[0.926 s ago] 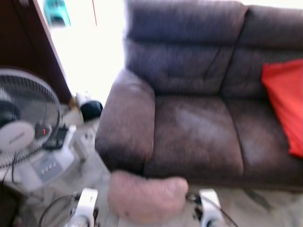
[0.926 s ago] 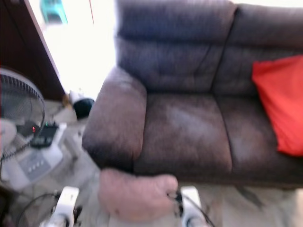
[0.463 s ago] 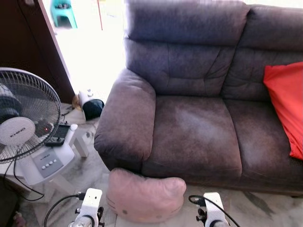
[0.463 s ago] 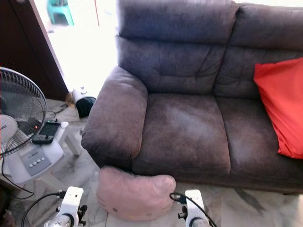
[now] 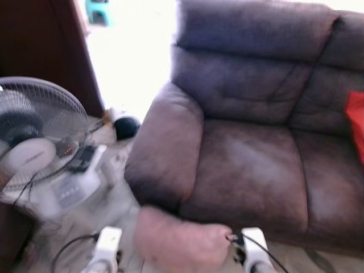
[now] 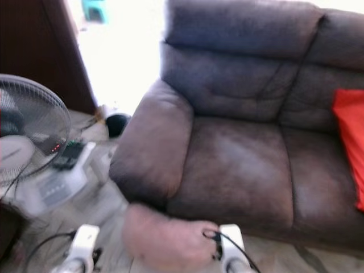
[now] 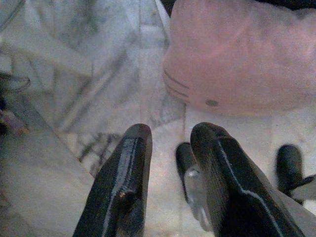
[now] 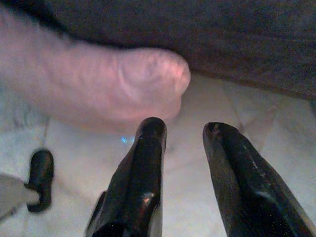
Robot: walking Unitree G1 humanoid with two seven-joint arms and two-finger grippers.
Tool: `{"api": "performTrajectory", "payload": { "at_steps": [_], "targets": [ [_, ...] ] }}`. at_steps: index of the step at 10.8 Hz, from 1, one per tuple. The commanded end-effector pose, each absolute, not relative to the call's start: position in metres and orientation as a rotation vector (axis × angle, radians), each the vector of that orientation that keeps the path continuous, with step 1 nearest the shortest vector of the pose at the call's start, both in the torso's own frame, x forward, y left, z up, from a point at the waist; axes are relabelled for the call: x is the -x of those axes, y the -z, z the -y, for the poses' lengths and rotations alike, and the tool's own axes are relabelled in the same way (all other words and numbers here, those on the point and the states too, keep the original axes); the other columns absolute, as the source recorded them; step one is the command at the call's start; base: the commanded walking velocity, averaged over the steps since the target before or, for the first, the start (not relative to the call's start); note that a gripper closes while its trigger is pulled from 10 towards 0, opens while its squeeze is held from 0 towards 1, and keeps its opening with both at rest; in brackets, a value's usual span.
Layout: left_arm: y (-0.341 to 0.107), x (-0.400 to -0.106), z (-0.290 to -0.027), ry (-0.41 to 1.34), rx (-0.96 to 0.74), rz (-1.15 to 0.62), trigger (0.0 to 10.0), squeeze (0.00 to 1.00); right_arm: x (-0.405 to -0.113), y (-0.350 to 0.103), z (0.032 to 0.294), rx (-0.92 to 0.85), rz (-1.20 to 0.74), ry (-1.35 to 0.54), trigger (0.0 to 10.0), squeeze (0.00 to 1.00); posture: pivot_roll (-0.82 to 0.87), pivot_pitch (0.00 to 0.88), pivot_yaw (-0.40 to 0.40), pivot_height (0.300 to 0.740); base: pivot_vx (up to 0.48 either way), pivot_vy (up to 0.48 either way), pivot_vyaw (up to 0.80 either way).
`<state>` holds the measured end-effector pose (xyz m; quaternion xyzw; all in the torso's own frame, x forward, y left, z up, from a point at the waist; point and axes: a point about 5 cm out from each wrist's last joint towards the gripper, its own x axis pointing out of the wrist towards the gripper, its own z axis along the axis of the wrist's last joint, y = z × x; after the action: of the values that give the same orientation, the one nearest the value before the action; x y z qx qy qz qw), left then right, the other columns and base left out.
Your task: Move the pillow to the sofa from floor
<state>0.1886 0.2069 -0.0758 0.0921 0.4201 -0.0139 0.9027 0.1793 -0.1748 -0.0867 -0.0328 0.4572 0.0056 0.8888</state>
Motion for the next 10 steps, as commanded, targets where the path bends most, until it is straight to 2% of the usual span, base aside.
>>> {"api": "performTrajectory", "payload": {
  "at_steps": [1, 10],
  "targets": [
    [0.0761, -0.1907, -0.1996, 0.062, -0.197, -0.868, 10.0, 0.00, -0.1700, 0.0902, 0.1839, 0.079, -0.981, 0.010, 10.0, 0.00, 0.09, 0.041, -0.059, 0.740, 0.244, 0.000, 0.00],
    [0.0738, -0.1953, -0.1979, 0.068, -0.197, -0.850, 10.0, 0.00, -0.1700, 0.0902, 0.1837, 0.075, -0.981, 0.013, 10.0, 0.00, 0.09, 0.043, -0.059, 0.740, 0.000, 0.000, 0.00]
  ]
}}
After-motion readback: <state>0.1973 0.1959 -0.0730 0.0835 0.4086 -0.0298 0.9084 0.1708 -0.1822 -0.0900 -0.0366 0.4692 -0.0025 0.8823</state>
